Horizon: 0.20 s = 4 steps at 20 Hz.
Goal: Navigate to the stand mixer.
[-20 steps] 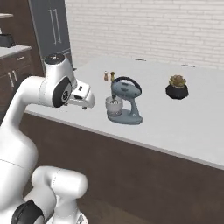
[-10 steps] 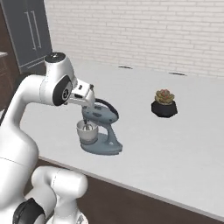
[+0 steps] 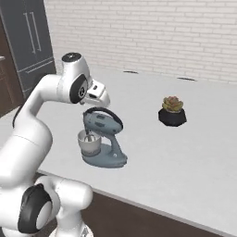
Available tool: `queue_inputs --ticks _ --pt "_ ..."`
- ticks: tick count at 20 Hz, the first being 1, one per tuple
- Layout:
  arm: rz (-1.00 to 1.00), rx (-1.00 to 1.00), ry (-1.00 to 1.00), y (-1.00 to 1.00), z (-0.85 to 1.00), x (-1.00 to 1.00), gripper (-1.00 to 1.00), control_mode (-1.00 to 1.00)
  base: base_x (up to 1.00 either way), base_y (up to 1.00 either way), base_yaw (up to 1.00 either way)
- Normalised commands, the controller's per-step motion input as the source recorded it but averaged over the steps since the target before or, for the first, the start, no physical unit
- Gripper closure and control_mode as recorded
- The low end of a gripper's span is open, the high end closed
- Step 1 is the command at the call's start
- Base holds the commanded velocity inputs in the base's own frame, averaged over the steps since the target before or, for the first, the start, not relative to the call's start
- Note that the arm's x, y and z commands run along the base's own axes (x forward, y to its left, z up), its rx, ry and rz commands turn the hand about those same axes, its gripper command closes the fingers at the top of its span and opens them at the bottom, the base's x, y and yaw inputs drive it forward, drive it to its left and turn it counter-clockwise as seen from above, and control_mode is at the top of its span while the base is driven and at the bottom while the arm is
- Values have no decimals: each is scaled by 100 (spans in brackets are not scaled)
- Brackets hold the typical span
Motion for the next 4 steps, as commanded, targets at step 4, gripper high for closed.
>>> queue_inputs --ticks 4 --pt "-12 -1 5 -18 -32 34 -100 -100 0 0 0"
